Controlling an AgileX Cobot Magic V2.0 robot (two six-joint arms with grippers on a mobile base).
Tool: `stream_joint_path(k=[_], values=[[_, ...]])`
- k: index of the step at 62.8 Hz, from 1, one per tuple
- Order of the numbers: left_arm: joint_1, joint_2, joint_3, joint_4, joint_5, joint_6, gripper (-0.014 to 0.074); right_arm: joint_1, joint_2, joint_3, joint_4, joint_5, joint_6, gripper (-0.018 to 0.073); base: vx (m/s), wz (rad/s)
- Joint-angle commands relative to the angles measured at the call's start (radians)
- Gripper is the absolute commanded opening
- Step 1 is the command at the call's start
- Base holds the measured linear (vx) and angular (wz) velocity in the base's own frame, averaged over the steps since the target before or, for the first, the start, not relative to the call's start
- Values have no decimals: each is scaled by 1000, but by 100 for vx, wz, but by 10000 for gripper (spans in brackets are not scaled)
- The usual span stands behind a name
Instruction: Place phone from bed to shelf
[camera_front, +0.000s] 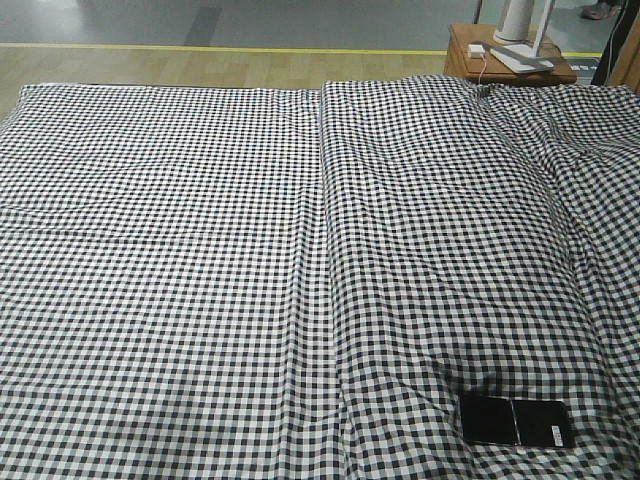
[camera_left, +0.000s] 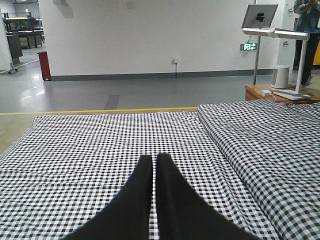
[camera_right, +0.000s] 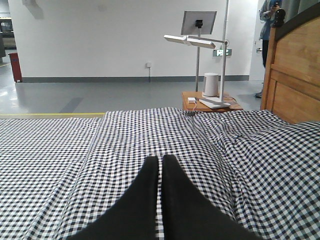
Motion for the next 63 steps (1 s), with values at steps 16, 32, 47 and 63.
stream_joint_path(k=[16, 32, 47, 63], values=[[2, -6, -24, -11, -75, -9, 1, -4, -14, 7, -8, -72, -10, -5, 0, 0], [2, -6, -24, -11, -75, -9, 1, -4, -14, 7, -8, -72, -10, -5, 0, 0], [2, -6, -24, -11, -75, -9, 1, -4, -14, 7, -8, -72, -10, -5, 0, 0], [2, -6, -24, -11, -75, -9, 1, -4, -14, 6, -8, -73, -10, -5, 0, 0]])
